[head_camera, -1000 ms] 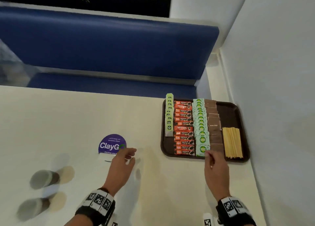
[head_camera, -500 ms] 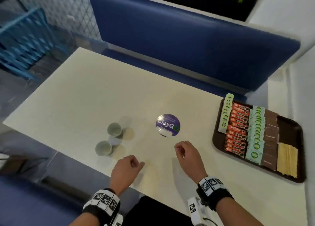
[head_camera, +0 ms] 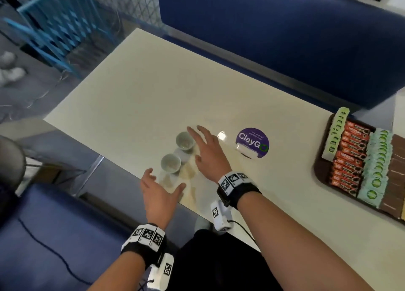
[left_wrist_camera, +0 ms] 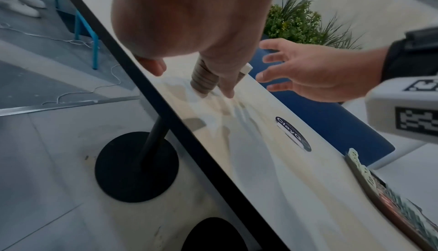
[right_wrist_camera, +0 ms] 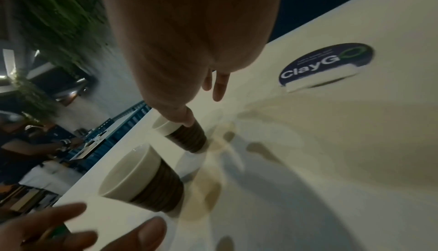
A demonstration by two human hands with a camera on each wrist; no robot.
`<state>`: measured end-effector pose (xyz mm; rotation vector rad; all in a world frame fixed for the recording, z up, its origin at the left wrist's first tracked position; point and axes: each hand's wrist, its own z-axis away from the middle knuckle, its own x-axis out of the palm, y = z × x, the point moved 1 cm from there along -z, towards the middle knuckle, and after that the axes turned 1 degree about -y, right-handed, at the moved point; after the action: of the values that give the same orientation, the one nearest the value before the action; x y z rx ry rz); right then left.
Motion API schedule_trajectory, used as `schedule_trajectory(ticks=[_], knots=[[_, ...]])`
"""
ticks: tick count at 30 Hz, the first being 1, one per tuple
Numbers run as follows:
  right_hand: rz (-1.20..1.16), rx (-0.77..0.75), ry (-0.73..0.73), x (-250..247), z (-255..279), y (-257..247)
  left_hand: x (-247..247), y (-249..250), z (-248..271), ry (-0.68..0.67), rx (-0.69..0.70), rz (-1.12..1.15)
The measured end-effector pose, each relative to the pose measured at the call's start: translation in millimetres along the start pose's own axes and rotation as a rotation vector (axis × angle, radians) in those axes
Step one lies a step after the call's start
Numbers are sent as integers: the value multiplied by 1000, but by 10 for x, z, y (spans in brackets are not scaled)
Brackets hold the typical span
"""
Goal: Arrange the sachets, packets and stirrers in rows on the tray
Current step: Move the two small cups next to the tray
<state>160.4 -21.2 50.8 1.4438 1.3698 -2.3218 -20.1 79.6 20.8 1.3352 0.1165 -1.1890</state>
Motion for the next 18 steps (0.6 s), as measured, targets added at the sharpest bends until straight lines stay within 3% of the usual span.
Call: schedule_trajectory(ticks=[5, 8, 14, 18], knots=[[89, -14, -234, 120, -274, -170, 112, 160, -230, -72, 157, 55], [111, 5, -358, 115, -349, -257, 157, 197, -289, -89, 179, 101], [-5, -29, -286, 147, -345, -205, 233, 241, -362, -91, 172, 136], [-199, 57, -183, -93, -146, 20, 307, 443, -233, -111, 193, 119]])
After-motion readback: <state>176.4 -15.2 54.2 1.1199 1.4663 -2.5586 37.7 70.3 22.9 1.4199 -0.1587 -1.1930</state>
